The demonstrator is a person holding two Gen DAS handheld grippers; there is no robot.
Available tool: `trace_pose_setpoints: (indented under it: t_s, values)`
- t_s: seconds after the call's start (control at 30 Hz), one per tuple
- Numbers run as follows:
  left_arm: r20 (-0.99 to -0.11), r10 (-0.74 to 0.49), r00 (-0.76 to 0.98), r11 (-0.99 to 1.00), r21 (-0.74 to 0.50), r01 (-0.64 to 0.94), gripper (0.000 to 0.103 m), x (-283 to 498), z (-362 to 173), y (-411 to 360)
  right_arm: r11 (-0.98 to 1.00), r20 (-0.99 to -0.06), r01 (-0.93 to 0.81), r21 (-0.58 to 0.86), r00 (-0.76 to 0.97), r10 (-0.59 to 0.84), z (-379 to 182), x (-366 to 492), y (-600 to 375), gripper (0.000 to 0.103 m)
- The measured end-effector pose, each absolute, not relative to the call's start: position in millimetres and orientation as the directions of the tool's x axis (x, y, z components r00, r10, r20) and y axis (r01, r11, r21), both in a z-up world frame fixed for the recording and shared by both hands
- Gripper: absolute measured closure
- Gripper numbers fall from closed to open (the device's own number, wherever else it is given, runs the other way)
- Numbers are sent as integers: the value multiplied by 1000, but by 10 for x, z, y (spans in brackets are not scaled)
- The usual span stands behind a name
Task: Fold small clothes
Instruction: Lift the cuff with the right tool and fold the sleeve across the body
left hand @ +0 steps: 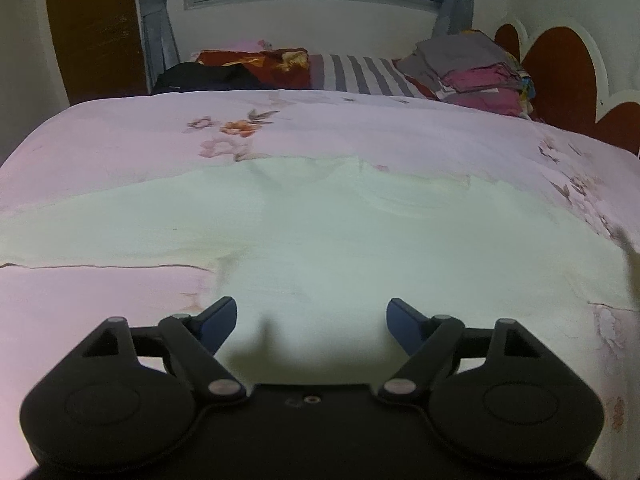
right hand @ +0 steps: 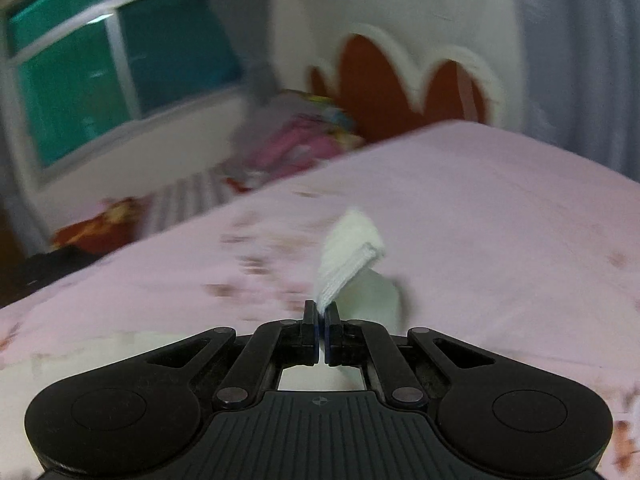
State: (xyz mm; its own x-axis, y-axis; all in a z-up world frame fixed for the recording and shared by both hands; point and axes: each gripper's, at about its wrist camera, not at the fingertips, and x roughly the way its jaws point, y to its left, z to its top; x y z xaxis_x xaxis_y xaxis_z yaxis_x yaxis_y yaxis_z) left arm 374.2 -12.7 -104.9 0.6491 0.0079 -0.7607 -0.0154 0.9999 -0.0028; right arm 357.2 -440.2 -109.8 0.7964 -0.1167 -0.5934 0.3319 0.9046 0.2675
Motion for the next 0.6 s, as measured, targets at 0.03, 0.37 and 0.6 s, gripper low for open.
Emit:
trace_pose_setpoints:
  t_s: [0.03, 0.37, 0.6]
  values:
    - [-761, 8, 649, 1000, -8, -22, 22, 3741, -1047, -43, 913, -584, 300, 276, 807, -88, -1044, 3610, -4221, 102]
    - [-755, 28, 655, 998, -16, -61, 22, 3783, -1036, 642, 935, -574, -28, 354, 783, 241, -1031, 4061, -2044, 102]
    - [-758, -5, 652, 998, -44, -44, 22, 3878, -1076, 804, 909, -628, -90, 406, 695, 350, -1401, 4250, -1252, 101]
